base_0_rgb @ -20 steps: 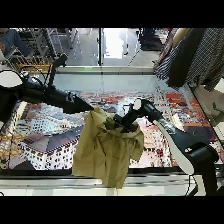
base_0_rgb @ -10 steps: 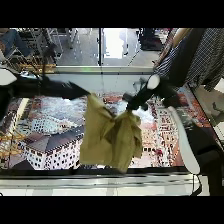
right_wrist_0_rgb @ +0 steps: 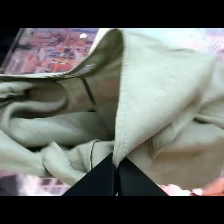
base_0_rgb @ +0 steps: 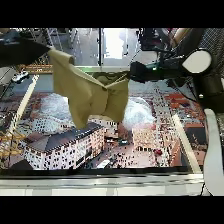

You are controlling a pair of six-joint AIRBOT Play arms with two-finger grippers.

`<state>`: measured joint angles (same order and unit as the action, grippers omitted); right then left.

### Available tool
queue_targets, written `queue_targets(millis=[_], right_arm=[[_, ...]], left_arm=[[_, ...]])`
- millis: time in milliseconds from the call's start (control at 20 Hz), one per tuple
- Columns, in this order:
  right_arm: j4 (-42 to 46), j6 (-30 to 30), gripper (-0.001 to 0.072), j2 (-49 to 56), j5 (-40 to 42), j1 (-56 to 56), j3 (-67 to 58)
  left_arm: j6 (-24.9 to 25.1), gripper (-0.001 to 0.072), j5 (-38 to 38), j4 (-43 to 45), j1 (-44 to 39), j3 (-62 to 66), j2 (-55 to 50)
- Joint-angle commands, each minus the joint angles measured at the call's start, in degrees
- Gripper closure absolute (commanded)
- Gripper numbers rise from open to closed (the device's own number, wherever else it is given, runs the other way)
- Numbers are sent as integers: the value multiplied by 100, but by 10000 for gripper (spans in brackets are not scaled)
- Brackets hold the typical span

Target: Fold the clothes and pants, and hang the long-sleeved shirts on hangers.

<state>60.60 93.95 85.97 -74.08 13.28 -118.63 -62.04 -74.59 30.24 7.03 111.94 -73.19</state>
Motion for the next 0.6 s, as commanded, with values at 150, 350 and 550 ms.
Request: queue_targets(millis=[150,350,550], right_arm=[[697,-498,692,-210,-129,260,789],[765,-769,692,164,85,761,1491],[1128,-767,693,229,-227,866,2103]], left_arm=[[-306,698,-1462,553,-610,-2184,367],[-146,334,-1285,1073,-1204,-3659,354],[-339,341,-745,1906,-1143,-4116,356]])
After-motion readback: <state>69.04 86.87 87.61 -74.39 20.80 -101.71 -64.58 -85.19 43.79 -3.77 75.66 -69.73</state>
